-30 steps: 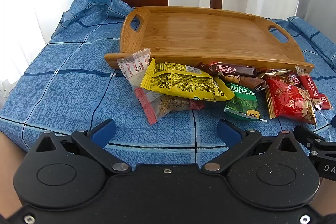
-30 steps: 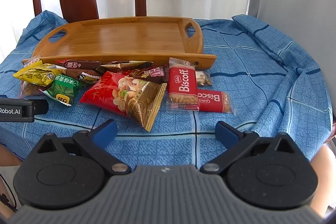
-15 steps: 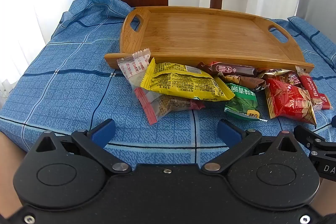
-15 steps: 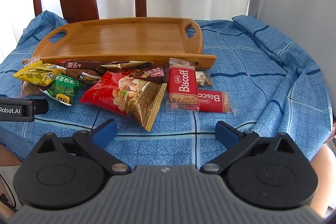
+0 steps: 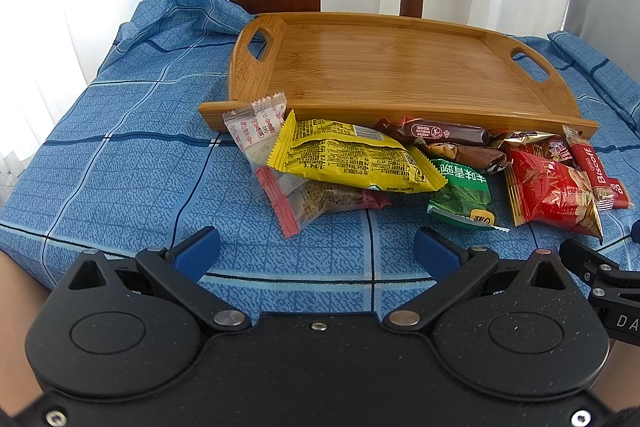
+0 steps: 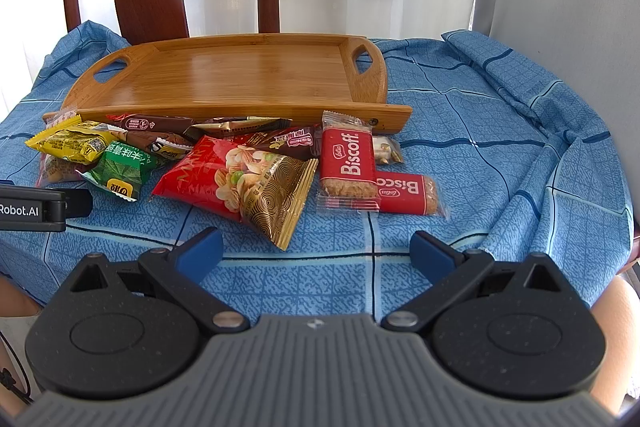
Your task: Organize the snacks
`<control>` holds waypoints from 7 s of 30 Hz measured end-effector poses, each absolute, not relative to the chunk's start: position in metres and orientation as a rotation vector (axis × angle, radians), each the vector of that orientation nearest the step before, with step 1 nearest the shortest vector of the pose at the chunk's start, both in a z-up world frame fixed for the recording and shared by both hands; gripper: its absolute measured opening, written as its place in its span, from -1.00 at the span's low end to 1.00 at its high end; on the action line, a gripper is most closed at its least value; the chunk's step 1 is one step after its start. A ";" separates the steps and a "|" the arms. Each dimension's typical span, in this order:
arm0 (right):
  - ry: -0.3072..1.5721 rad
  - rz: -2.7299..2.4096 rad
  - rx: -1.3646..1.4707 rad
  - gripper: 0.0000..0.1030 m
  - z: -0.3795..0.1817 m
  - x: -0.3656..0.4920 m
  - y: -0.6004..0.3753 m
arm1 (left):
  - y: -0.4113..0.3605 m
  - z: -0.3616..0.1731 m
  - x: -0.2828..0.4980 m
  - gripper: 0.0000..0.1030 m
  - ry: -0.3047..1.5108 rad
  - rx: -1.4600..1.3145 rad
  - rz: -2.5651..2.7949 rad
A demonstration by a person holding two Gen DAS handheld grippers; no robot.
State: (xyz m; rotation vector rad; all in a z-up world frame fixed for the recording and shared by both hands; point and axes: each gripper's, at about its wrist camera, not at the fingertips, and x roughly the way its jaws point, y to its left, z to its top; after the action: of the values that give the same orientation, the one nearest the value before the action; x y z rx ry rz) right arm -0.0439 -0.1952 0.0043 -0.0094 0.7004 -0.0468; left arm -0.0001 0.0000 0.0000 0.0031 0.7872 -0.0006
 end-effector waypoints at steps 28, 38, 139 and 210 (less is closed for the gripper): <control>0.697 -0.047 -0.010 1.00 0.004 -0.044 -0.195 | 0.000 0.000 0.000 1.00 0.786 0.003 -0.001; 0.695 -0.047 -0.010 1.00 0.004 -0.044 -0.195 | 0.000 0.000 0.000 1.00 0.785 0.003 -0.001; 0.488 0.071 0.095 0.43 0.042 -0.028 -0.182 | 0.008 0.061 0.016 -0.75 0.591 -0.007 -0.128; 0.585 0.242 -0.055 0.43 0.028 0.085 -0.205 | -0.023 0.013 0.117 -0.75 0.693 -0.400 -0.221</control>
State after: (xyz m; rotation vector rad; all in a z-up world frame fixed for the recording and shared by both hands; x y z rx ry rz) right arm 0.0852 -0.2053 0.0285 -0.0547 0.5851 0.2421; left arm 0.1167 -0.0232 0.0129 -0.3996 0.6925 -0.2212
